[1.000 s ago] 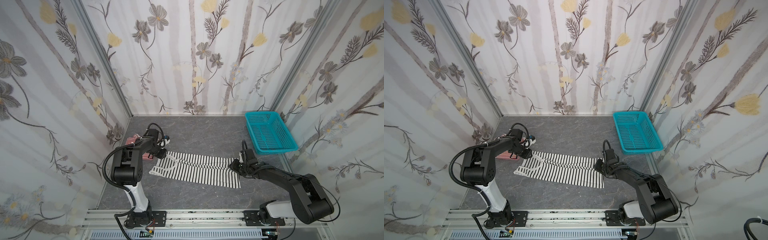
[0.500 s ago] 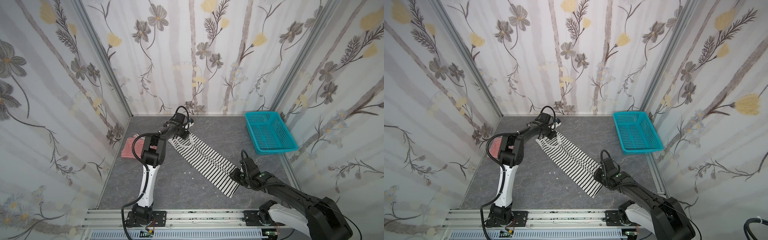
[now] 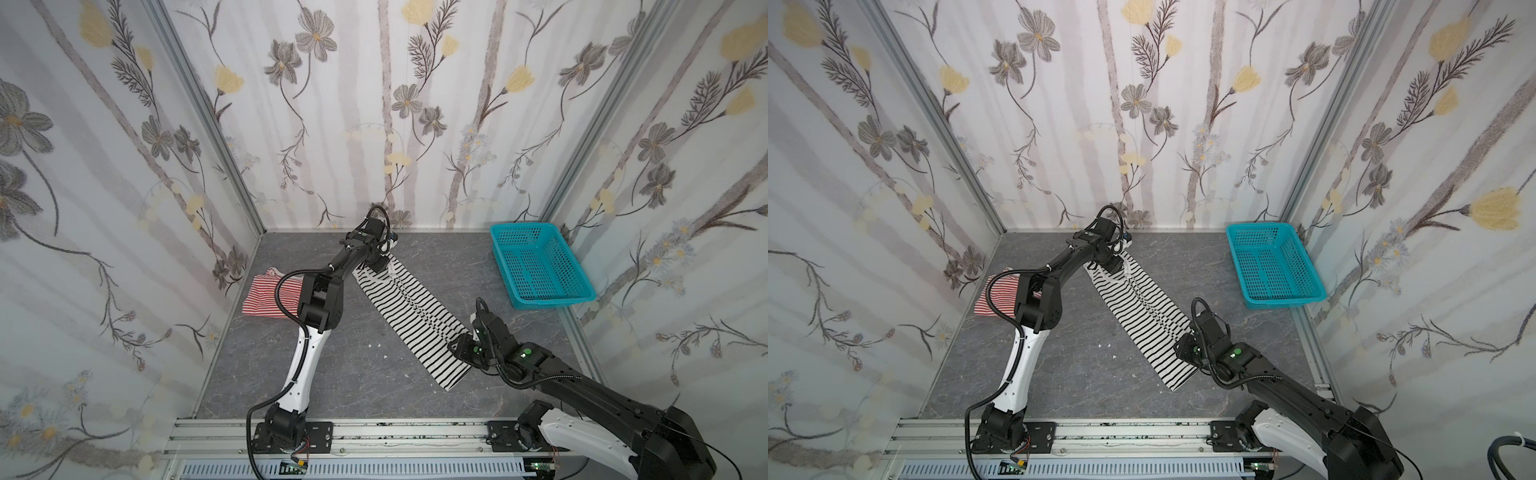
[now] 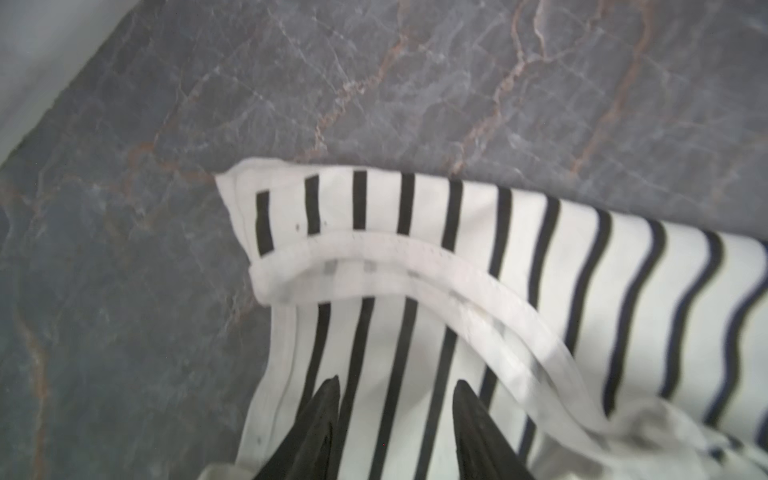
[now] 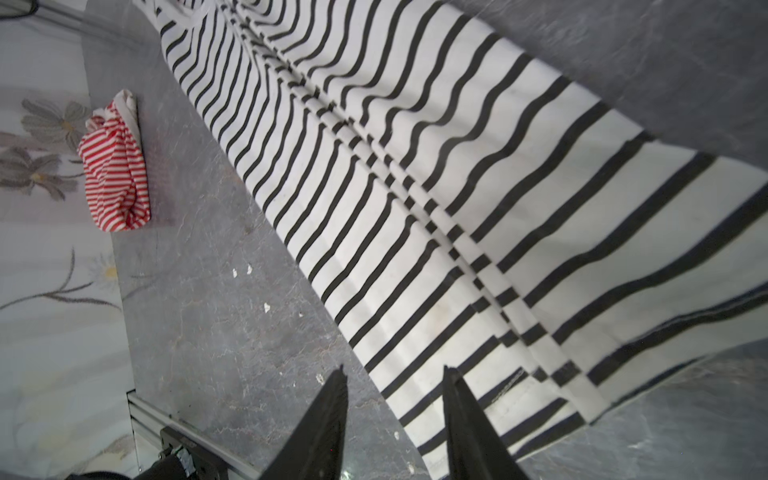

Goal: Fold and stack the tank tops

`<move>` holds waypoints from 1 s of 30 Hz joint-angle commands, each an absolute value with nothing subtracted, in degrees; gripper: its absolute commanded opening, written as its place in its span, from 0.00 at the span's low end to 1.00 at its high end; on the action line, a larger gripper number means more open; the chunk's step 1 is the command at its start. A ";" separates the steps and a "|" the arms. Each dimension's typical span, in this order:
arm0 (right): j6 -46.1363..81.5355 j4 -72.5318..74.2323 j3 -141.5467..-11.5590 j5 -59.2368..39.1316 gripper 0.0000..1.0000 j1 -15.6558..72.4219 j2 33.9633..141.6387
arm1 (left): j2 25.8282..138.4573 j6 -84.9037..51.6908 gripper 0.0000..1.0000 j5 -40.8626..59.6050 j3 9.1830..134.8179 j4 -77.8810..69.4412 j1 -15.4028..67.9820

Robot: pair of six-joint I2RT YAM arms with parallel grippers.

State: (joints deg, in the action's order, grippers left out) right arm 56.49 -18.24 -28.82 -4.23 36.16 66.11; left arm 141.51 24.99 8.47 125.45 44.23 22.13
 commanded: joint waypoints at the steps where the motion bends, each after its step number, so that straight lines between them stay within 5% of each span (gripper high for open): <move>1: 55.19 -17.35 -29.69 -1.13 0.40 32.51 68.51 | 133.97 22.06 0.48 16.04 115.60 45.76 23.02; 7: 52.60 -11.96 -30.12 -1.32 0.40 26.64 74.88 | 122.46 22.92 0.52 19.16 94.88 41.86 24.33; 15: 50.88 -10.26 -29.66 -3.44 0.40 25.90 81.02 | 117.85 24.03 0.52 15.56 82.32 37.27 24.78; 30: 60.65 -8.28 -26.33 -1.92 0.39 40.14 82.50 | 129.91 25.90 0.52 2.90 97.56 35.62 23.07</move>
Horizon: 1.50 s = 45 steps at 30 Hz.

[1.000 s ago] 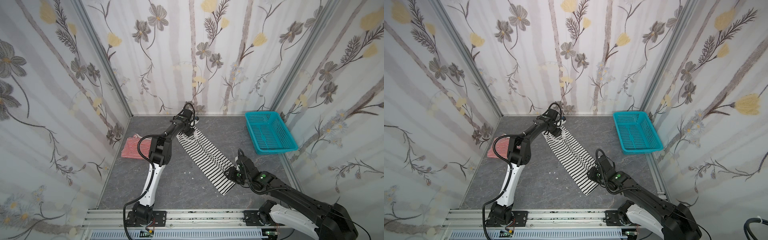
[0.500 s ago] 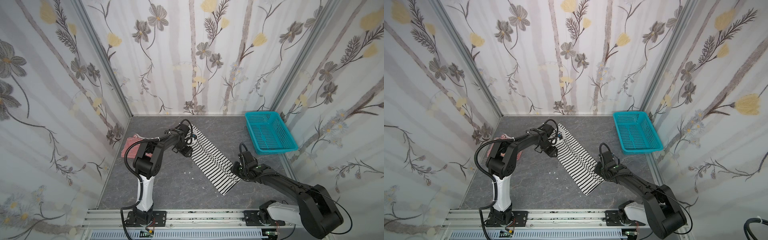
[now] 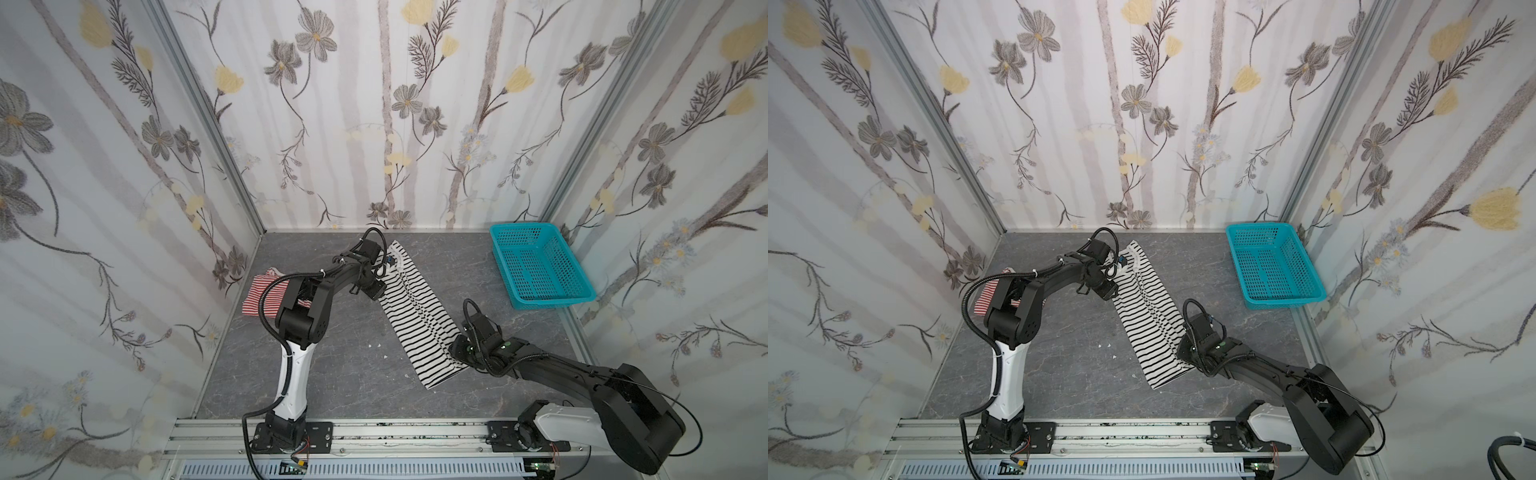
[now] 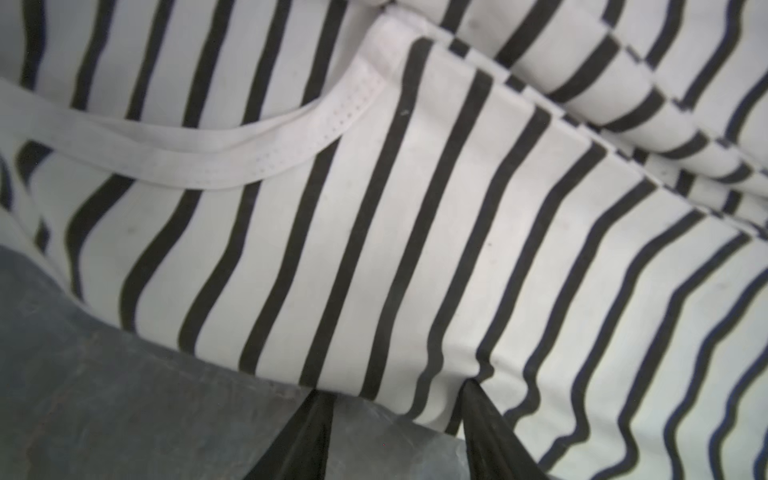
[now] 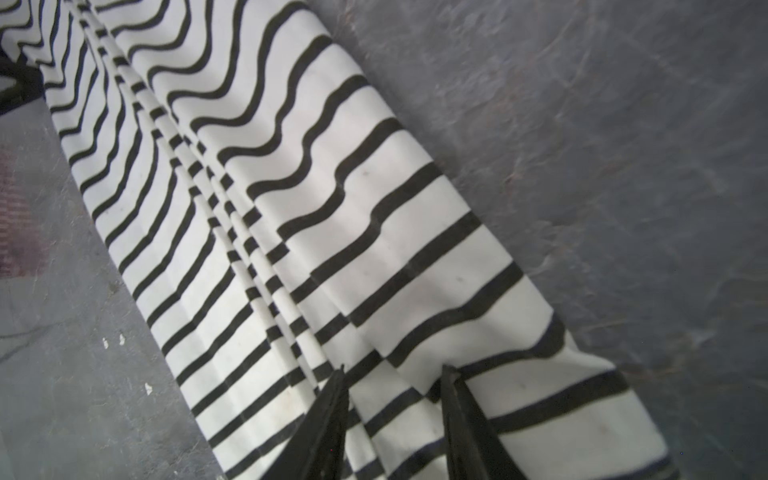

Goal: Fold and stack the tank tops

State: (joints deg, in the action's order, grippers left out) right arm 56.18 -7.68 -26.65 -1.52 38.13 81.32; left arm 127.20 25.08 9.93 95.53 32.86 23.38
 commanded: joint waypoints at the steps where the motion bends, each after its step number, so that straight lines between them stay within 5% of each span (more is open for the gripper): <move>1: 61.80 -7.16 -26.38 -2.17 0.39 41.48 83.22 | 130.82 26.09 0.52 1.86 99.01 35.68 22.95; 12: 66.77 -0.77 -39.56 -8.79 0.40 56.51 95.80 | 131.22 24.70 0.53 1.80 103.19 35.78 20.26; 14: 65.63 -0.79 -41.45 -9.00 0.40 57.28 96.04 | 128.74 24.78 0.60 4.28 101.28 35.79 19.62; 21: 62.11 -9.25 -42.40 -2.34 0.49 56.09 86.66 | 115.91 25.46 0.77 13.00 88.77 35.00 17.89; 31: 62.44 -7.44 -29.52 -5.26 0.54 51.38 77.05 | 94.96 27.83 0.79 14.60 63.22 26.51 18.02; 45: 69.32 1.28 -23.03 -9.31 0.53 53.53 79.02 | 79.40 28.34 0.81 11.61 48.28 25.22 18.02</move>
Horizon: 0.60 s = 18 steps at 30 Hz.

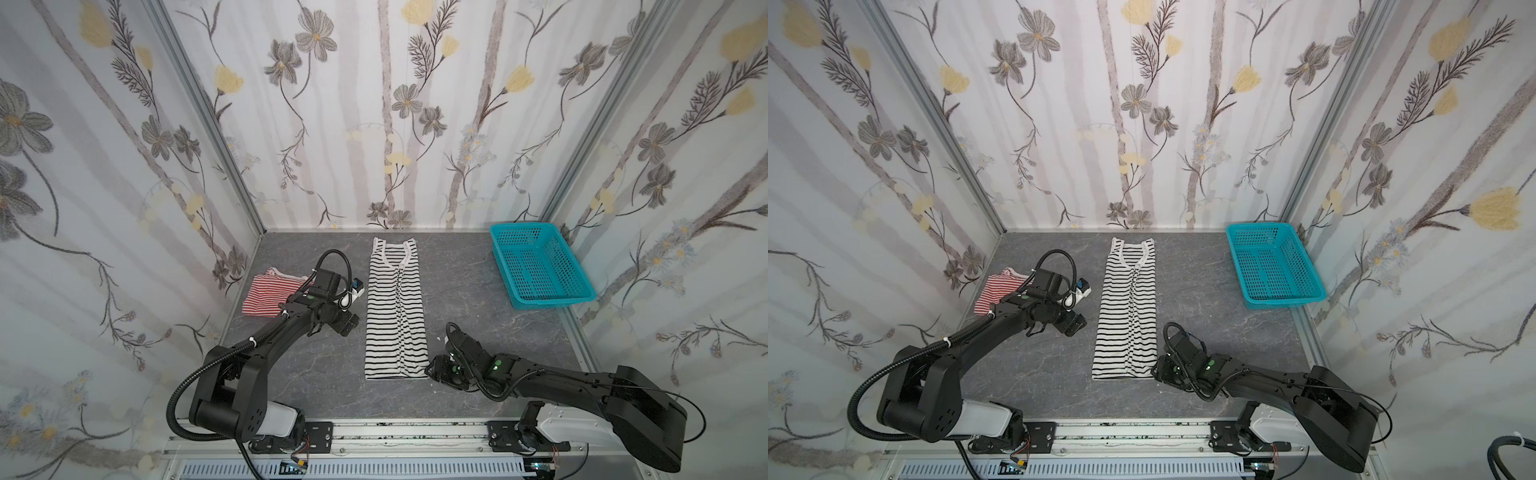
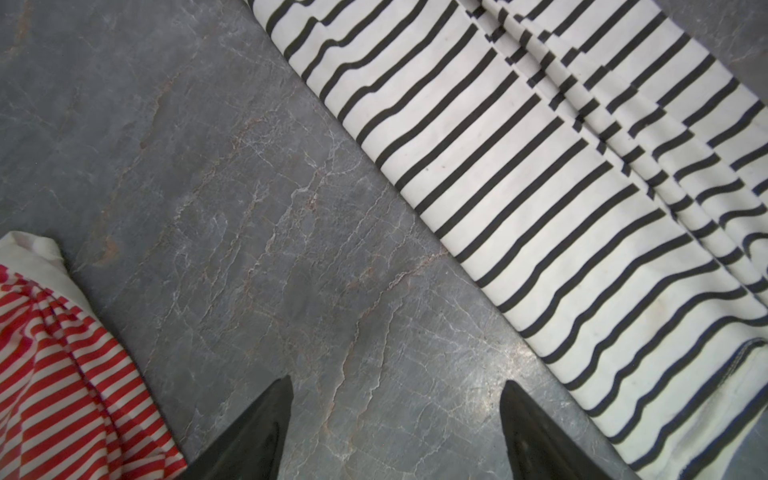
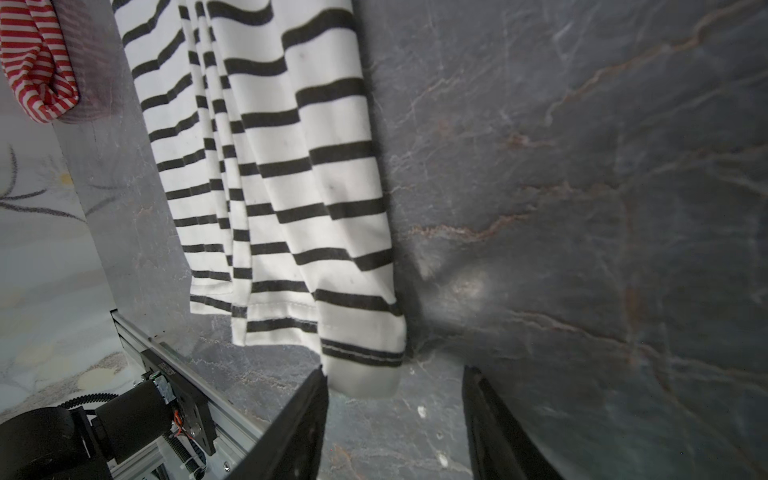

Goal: Fold and stack the tank tops

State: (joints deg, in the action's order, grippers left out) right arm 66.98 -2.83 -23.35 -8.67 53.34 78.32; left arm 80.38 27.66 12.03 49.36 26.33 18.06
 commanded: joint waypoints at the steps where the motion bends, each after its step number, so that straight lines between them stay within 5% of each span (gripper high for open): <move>1: 69.64 1.60 -23.10 -9.32 0.53 53.59 79.40 | 79.12 28.39 0.81 11.57 47.77 25.22 17.98; 18: 72.26 4.75 -23.03 -10.06 0.38 53.96 83.09 | 78.30 29.03 0.81 12.28 45.99 24.92 18.01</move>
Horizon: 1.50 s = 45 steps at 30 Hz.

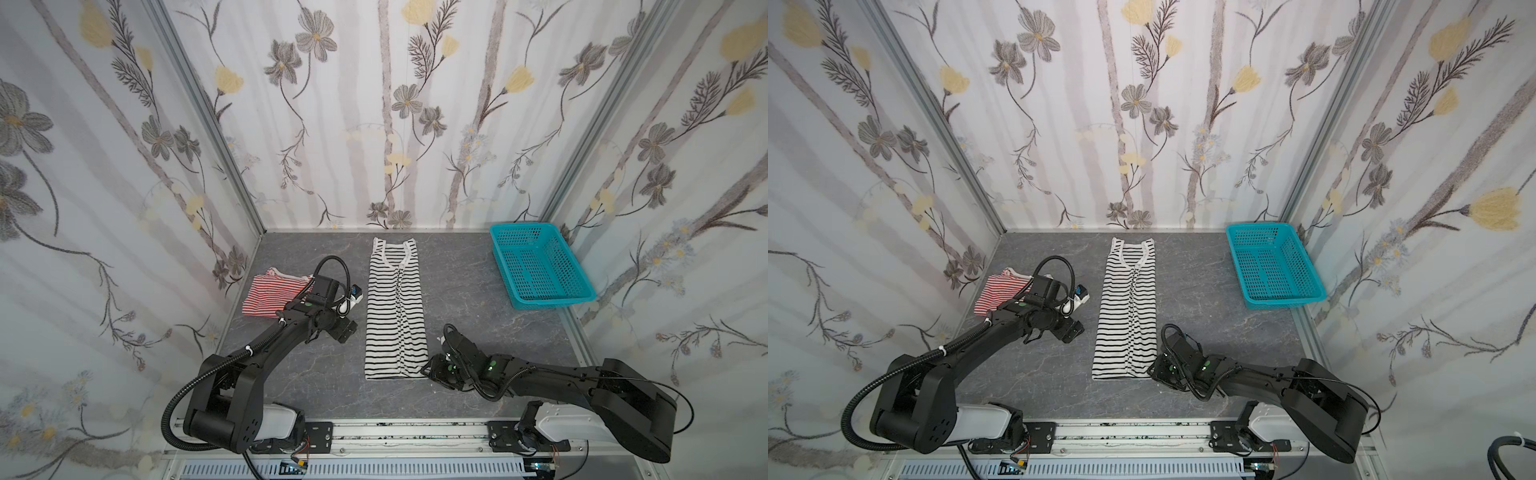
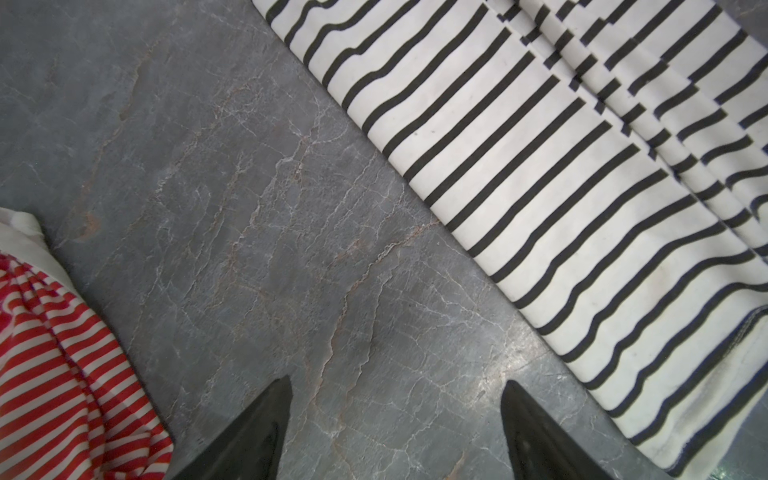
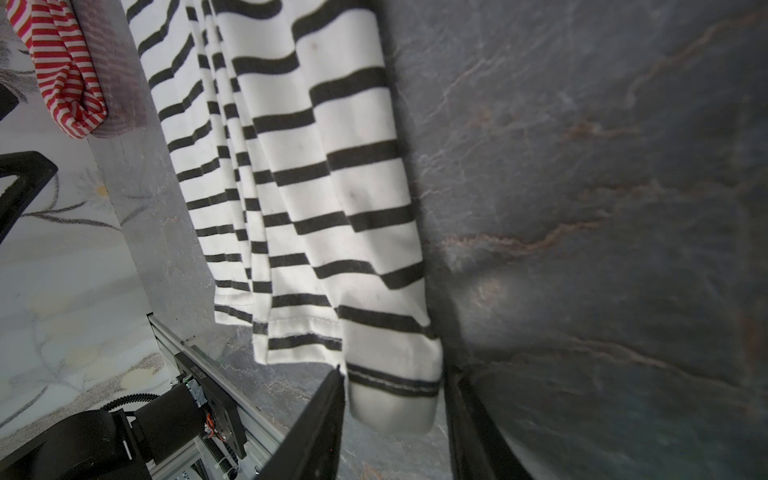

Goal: Fold and stack the tank tops

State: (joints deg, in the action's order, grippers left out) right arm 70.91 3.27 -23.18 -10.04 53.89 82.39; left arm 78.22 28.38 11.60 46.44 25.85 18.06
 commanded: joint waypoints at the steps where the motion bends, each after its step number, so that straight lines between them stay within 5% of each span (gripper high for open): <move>1: 72.42 5.09 -23.10 -10.15 0.35 53.96 83.36 | 78.30 29.22 0.81 12.62 45.65 24.96 18.01; 20: 70.52 4.06 -26.86 -9.76 0.00 54.36 83.41 | 74.95 29.19 0.82 14.04 40.61 26.90 25.03; 34: 67.16 0.02 -33.13 -8.48 0.00 52.48 83.39 | 74.43 29.18 0.74 16.63 38.67 32.28 40.41; 45: 66.33 0.60 -33.98 -9.51 0.00 51.86 85.18 | 80.27 30.40 0.68 16.81 40.65 31.40 42.95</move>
